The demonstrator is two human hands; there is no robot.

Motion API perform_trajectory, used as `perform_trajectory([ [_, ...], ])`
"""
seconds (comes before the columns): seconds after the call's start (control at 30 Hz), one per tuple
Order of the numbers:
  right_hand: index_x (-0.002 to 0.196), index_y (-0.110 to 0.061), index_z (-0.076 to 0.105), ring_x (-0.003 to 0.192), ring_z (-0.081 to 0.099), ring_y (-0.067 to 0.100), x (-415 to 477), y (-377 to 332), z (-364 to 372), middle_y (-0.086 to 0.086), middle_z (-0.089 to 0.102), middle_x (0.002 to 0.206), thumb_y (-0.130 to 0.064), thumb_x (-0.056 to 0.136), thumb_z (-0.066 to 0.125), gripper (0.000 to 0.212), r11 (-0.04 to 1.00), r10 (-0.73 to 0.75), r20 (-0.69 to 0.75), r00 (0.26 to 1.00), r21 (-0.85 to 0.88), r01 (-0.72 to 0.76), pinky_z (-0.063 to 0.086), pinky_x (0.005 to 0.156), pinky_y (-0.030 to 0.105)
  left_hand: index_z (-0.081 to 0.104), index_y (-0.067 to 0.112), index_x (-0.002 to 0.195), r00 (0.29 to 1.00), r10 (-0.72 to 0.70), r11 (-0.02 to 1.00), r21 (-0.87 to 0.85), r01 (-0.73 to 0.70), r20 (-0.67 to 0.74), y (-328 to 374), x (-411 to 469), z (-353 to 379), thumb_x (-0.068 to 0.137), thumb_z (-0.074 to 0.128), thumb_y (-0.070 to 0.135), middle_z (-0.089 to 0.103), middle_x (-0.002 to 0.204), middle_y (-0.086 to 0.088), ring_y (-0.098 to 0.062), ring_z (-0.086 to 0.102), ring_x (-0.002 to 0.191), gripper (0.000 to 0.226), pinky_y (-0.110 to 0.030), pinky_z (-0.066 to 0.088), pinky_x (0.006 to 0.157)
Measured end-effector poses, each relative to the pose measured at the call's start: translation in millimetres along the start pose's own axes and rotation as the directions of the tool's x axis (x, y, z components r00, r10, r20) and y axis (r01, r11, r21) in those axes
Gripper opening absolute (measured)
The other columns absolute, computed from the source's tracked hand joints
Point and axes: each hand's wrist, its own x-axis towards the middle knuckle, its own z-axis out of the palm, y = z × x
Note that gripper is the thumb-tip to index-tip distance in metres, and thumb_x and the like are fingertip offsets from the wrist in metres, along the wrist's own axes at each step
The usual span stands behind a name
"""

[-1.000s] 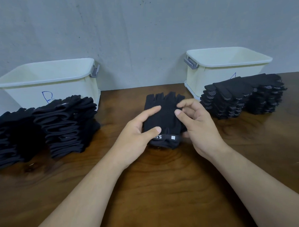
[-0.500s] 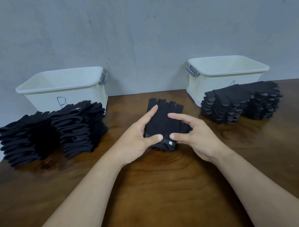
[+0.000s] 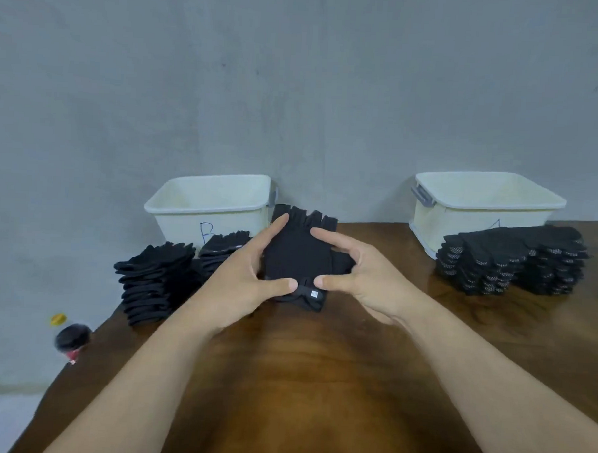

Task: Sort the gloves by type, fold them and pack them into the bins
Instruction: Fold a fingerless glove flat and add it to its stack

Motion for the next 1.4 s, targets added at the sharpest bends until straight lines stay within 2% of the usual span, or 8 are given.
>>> perform_trajectory([
  [0.17,0.147,-0.026,0.062,0.116,0.074,0.015,48.8,-41.9,74.5,0.001,0.059,0.144,0.005,0.091,0.078,0.066,0.980,0.067,0.124,0.990,0.178,-0.088,0.062,0.095,0.036,0.032,0.030,0.166,0.988,-0.090,0.993,-0.087,0.080,-0.125,15.7,-32.5,-82.7,0.091,0.075,-0.007,0.060,0.144,0.028,0.004,0.058,0.133,0.094,-0.015,0.052,0.099],
  [0.33,0.146,-0.011,0.060,0.114,0.071,0.021,116.2,-76.5,147.8,0.005,0.064,0.132,0.004,0.092,0.076,0.058,0.955,0.132,0.148,0.980,0.248,-0.166,0.063,0.084,0.030,0.038,0.021,0.162,0.946,-0.224,0.955,-0.245,0.166,-0.235,24.5,-36.0,-169.0,0.096,0.066,-0.005,0.067,0.144,0.003,-0.013,0.070,0.123,0.076,-0.028,0.059,0.093],
  [0.5,0.097,-0.002,0.070,0.098,0.071,0.022,166.8,-81.8,190.8,0.011,0.071,0.101,0.010,0.096,0.067,0.012,0.916,0.315,0.236,0.919,0.177,-0.359,0.064,0.083,0.030,0.064,0.013,0.139,0.852,-0.456,0.878,-0.287,0.383,-0.259,1.5,-17.0,-234.1,0.102,0.056,0.009,0.069,0.131,-0.001,-0.011,0.066,0.092,0.038,-0.019,0.050,0.060],
  [0.8,0.124,0.004,0.067,0.107,0.075,0.027,207.0,-53.2,224.4,0.017,0.072,0.125,0.007,0.098,0.063,0.027,0.853,0.513,0.185,0.838,-0.007,-0.521,0.062,0.098,0.035,0.069,-0.003,0.127,0.789,-0.583,0.812,-0.116,0.571,-0.195,-46.7,1.2,-255.5,0.081,0.049,0.007,0.070,0.113,-0.010,-0.025,0.060,0.102,0.051,-0.035,0.046,0.090],
  [0.97,0.110,-0.002,0.064,0.081,0.071,0.022,218.6,-52.2,239.0,0.012,0.067,0.105,0.002,0.101,0.057,0.012,0.842,0.533,0.132,0.836,-0.173,-0.510,0.063,0.092,0.032,0.072,0.005,0.104,0.748,-0.581,0.803,-0.070,0.592,-0.321,-58.4,12.3,-253.6,0.078,0.048,0.005,0.066,0.100,-0.009,-0.023,0.059,0.089,0.035,-0.029,0.051,0.072],
  [1.17,0.092,-0.010,0.058,0.087,0.069,0.023,233.6,-35.4,247.1,0.009,0.062,0.103,0.000,0.098,0.058,0.011,0.811,0.510,0.077,0.857,-0.373,-0.450,0.063,0.081,0.028,0.067,0.013,0.092,0.698,-0.573,0.767,0.019,0.642,-0.429,-64.5,22.3,-242.7,0.077,0.056,0.011,0.064,0.090,-0.007,-0.025,0.060,0.081,0.019,-0.032,0.050,0.070],
  [1.3,0.081,-0.011,0.060,0.066,0.057,0.020,240.7,-28.4,251.7,0.007,0.061,0.086,-0.009,0.094,0.060,0.013,0.656,0.395,0.073,0.916,-0.720,-0.226,0.046,0.053,0.024,0.048,0.014,0.074,0.748,-0.465,0.770,0.202,0.606,-0.473,-75.8,21.3,-242.9,0.081,0.053,0.010,0.044,0.074,-0.009,-0.026,0.043,0.071,0.009,-0.035,0.039,0.066],
  [1.4,0.105,-0.009,0.070,0.095,0.065,0.026,236.2,-33.7,247.3,0.008,0.068,0.108,-0.019,0.095,0.061,0.017,0.528,0.266,0.109,0.958,-0.848,-0.050,0.053,0.074,0.029,0.057,0.013,0.083,0.778,-0.372,0.722,0.368,0.585,-0.507,-78.6,16.2,-241.9,0.089,0.052,0.025,0.055,0.080,-0.010,-0.028,0.051,0.075,0.014,-0.041,0.046,0.071],
])
